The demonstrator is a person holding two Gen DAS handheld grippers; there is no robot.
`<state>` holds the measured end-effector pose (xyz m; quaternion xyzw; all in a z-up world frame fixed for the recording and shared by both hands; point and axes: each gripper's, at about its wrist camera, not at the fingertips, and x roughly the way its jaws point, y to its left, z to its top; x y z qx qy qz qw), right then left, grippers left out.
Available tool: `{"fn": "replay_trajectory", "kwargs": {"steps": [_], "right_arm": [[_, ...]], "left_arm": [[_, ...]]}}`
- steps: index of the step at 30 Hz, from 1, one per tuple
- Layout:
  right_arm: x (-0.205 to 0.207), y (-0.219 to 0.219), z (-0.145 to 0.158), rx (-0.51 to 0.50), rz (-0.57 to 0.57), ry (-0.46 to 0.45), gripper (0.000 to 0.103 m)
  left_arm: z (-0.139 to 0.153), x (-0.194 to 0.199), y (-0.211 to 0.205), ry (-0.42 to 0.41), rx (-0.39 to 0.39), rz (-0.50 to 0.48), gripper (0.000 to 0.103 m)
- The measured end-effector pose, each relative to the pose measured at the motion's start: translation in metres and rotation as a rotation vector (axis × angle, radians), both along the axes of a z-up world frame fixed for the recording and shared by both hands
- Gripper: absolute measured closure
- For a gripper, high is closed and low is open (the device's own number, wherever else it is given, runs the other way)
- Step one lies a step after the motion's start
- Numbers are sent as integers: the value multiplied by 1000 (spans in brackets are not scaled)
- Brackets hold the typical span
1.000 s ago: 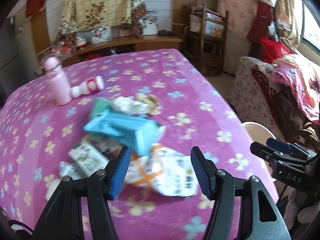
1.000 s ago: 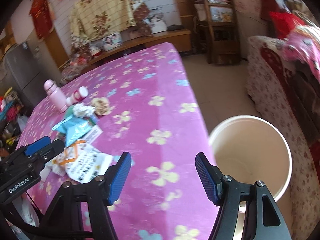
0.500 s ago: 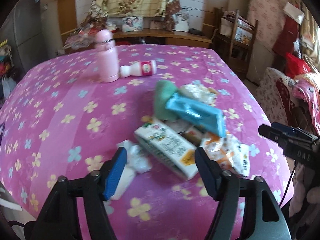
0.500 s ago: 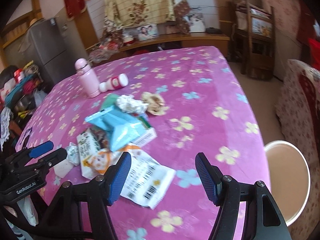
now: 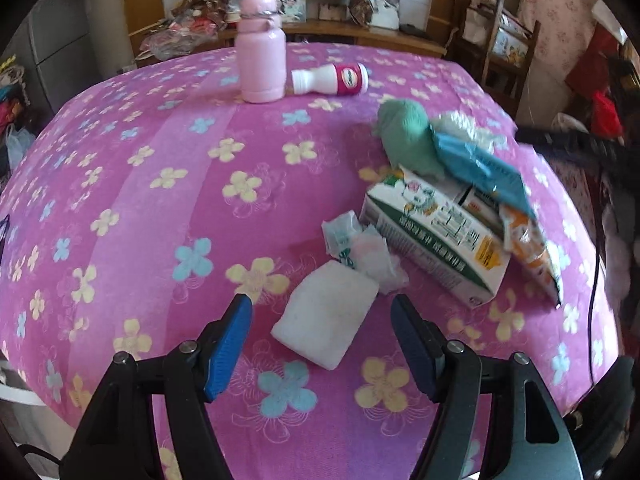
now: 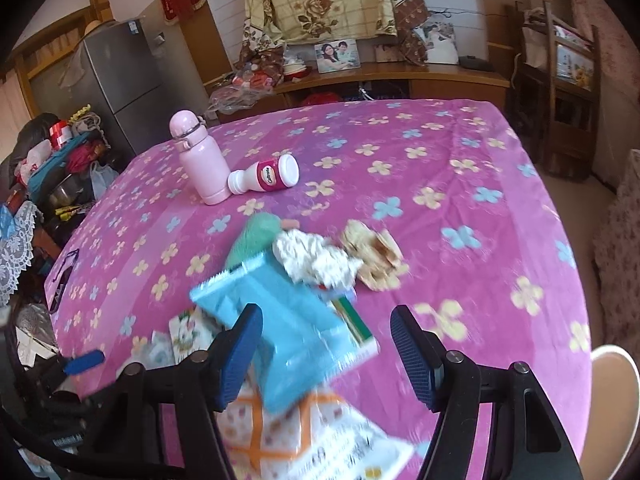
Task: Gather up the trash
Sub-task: 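Grasp the white sponge block with the left tool while the right tool grasps crumpled tissue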
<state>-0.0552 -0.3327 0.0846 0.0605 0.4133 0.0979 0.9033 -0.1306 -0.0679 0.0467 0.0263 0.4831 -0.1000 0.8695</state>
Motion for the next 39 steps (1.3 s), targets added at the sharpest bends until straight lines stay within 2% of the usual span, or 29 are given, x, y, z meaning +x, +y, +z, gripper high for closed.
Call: {"fn": "replay_trajectory", "kwargs": {"steps": [4, 9, 10, 11, 12, 13, 14, 15, 17, 20, 25, 28, 39], "right_arm": [[27, 7, -6, -7, 19, 12, 33], [60, 18, -20, -11, 54, 55, 33], [64, 22, -22, -17, 65, 61, 33], [67, 25, -26, -23, 78, 66, 33], [69, 29, -29, -32, 91, 69, 38], [72, 33, -32, -53, 98, 73, 45], [73, 35, -35, -59, 103, 80, 68], [73, 34, -36, -49, 105, 85, 70], [67, 30, -33, -17, 101, 74, 81], [50, 21, -15, 36, 107, 33, 86], [21, 1, 21, 135, 90, -43, 86], [3, -7, 37, 150, 82, -81, 86], [-68, -38, 47, 142, 50, -127, 88]], "left_arm": [[-14, 6, -5, 22, 49, -34, 31], [-21, 9, -7, 20, 70, -67, 31], [-23, 9, -7, 25, 65, -76, 33], [-24, 10, -7, 32, 60, -84, 44], [-26, 10, -7, 42, 60, -87, 57], [-27, 11, -7, 56, 50, -92, 57], [-26, 11, -6, 51, 41, -89, 58], [-23, 9, -4, 47, 36, -89, 61], [-17, 7, -3, 36, 33, -97, 62], [-2, 2, 0, 1, 29, -99, 62], [28, -2, 2, -58, -2, -95, 62], [42, -4, -4, -86, -21, -101, 62], [66, -9, -58, -142, -48, -163, 62]]}}
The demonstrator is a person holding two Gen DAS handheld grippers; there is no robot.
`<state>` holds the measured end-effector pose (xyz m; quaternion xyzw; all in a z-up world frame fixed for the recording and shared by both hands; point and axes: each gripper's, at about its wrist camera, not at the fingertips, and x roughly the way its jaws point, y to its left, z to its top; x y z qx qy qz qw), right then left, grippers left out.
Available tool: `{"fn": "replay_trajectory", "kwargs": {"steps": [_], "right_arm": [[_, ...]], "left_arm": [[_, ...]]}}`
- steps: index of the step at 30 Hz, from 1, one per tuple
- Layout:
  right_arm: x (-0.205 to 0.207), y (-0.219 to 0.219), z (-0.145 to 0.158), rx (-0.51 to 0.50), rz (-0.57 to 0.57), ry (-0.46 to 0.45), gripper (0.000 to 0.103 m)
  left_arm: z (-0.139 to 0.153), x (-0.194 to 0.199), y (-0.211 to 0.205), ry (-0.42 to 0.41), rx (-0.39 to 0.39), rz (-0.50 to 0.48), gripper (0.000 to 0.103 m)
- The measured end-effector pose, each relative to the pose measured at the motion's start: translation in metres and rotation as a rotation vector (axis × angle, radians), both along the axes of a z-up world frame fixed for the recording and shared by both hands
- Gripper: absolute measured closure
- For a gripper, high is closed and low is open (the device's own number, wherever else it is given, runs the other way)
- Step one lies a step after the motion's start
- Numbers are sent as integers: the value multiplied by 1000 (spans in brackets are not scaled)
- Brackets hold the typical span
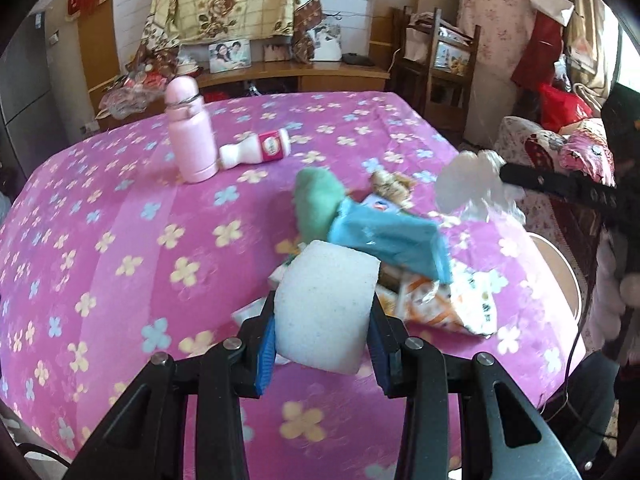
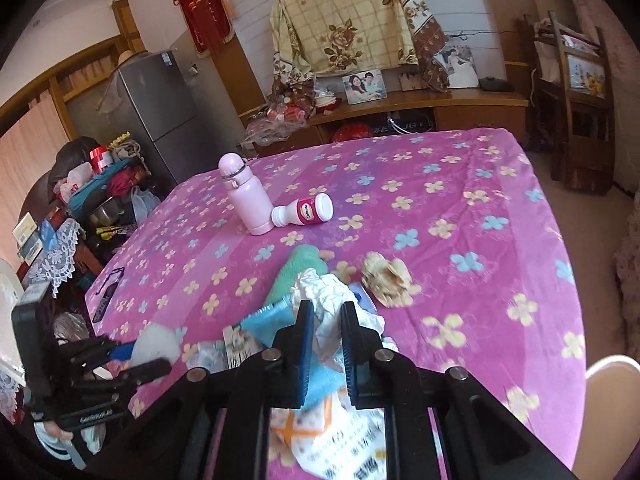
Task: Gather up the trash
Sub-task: 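Grasp the white sponge block with the left tool while the right tool grasps crumpled tissue, then carry the sponge block and crumpled tissue over the white bucket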
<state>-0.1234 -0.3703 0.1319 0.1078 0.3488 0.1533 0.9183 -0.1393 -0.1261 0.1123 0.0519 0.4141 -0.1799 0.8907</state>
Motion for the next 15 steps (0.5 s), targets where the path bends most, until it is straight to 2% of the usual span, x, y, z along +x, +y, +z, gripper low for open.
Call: {"fn": "replay_trajectory", "kwargs": {"steps": [15], "right_arm": [[-65, -71, 4, 34, -129, -32, 88]], "left_arm": [[17, -7, -93, -30, -7, -128, 62]]}}
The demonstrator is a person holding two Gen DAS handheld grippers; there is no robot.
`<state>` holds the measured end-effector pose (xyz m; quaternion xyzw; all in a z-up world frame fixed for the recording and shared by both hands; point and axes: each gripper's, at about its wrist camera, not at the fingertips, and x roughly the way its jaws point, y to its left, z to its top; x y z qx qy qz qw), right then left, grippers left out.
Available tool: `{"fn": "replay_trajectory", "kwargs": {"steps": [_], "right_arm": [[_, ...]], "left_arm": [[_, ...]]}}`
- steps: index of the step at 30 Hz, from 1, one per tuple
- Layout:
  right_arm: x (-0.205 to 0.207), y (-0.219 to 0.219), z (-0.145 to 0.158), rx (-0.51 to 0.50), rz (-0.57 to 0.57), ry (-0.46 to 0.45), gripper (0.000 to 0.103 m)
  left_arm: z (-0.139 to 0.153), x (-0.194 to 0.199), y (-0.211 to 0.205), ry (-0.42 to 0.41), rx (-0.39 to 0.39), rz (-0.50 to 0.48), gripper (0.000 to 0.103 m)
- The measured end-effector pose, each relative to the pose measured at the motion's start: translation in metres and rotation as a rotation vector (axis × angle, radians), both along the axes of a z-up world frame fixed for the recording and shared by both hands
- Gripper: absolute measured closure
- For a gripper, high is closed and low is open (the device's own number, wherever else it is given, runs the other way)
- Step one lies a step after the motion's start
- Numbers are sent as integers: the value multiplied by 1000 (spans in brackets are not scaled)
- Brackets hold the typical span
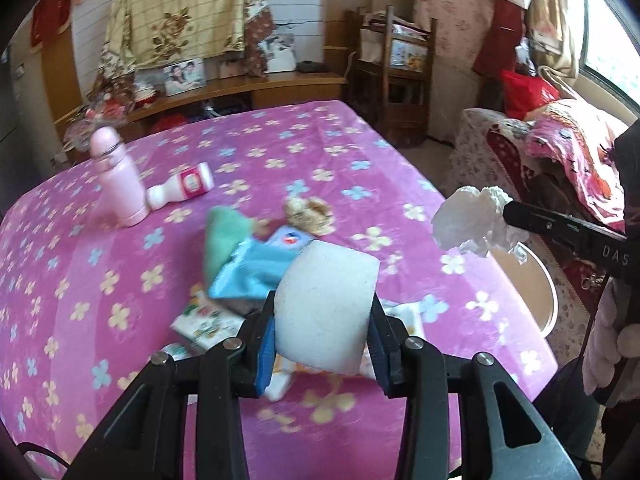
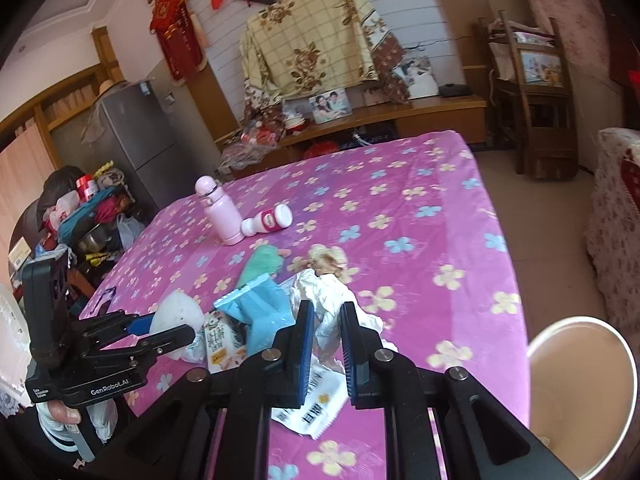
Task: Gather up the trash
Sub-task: 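Carry the sponge block and crumpled tissue over the white bucket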
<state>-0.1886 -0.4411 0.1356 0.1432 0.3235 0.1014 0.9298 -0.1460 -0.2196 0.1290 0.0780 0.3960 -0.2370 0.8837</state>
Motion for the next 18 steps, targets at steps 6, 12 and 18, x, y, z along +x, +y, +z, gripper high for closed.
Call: {"fn": "replay_trajectory", "kwargs": {"steps": [6, 12, 18], "right_arm": [[-24, -40, -2, 7, -79, 2, 88], [-48, -85, -10, 13, -173, 21, 88], [-70, -124, -18, -4, -273, 39, 88]], "left_arm": [[2, -7, -47, 10, -14, -83, 62], [0, -15, -104, 29, -32, -175, 62], [-8, -24, -159, 50, -41, -251, 62]]}}
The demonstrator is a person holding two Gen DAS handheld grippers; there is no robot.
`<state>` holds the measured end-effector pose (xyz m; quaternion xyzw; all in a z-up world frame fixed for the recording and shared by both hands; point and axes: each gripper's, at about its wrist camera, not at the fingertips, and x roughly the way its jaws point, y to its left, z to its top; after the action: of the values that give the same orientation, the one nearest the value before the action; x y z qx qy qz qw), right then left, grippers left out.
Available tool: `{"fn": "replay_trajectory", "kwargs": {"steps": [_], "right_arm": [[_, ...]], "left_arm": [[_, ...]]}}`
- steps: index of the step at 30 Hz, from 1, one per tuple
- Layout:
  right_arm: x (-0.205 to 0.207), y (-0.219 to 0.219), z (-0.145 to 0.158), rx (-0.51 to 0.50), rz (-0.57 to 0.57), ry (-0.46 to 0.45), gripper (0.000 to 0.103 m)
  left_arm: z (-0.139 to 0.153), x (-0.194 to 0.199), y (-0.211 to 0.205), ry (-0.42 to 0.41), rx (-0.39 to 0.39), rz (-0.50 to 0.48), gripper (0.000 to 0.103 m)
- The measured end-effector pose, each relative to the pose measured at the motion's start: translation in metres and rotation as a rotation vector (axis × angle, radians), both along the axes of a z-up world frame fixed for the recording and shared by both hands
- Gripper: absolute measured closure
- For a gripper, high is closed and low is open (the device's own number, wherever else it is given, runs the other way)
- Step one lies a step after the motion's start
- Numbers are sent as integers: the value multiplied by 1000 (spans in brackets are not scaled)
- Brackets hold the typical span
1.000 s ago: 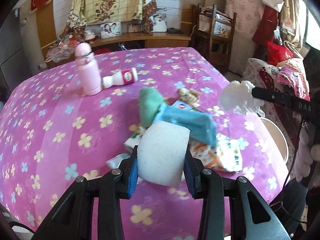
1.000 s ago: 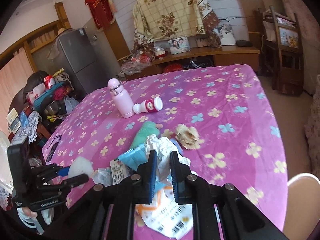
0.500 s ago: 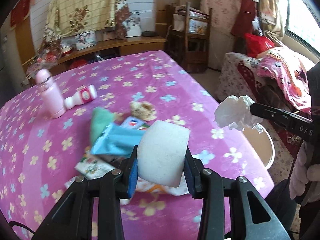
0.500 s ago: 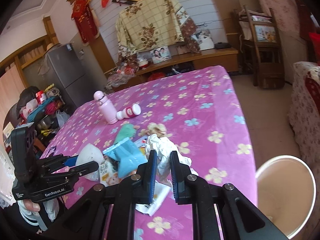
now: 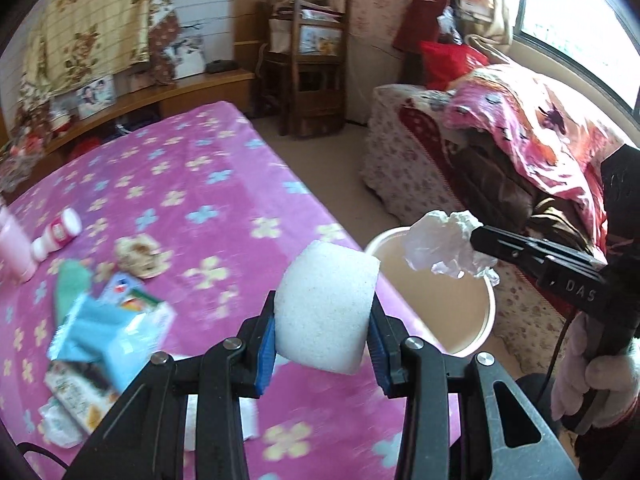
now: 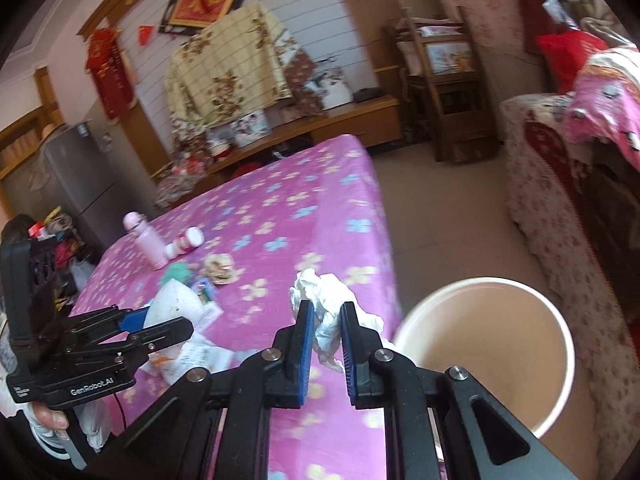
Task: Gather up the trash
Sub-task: 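Carry the sponge block and crumpled tissue over the white bucket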
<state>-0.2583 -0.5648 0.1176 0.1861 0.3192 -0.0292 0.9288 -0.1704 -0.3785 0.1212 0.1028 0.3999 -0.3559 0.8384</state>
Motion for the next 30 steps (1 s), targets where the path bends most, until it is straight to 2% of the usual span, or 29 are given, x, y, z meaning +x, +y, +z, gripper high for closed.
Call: {"fn": "replay_trajectory", "kwargs": {"steps": [7, 19, 25, 27, 30], "right_arm": [[-17, -46, -19, 21, -100, 45, 88], [-24, -86, -50, 45, -217, 117, 88], [-25, -92, -58, 56, -249, 130, 88], [-24, -94, -60, 56, -273, 145, 86], [-25, -99, -64, 82, -297, 155, 86]], "left_arm": [[-16, -4, -49, 37, 2, -50, 62], [-36, -8, -92, 97, -14, -89, 60], [-43, -6, -99, 121, -39, -86, 49], [-45, -5, -99, 132, -40, -83, 41], [-46, -4, -96, 142, -49, -79, 40]]}}
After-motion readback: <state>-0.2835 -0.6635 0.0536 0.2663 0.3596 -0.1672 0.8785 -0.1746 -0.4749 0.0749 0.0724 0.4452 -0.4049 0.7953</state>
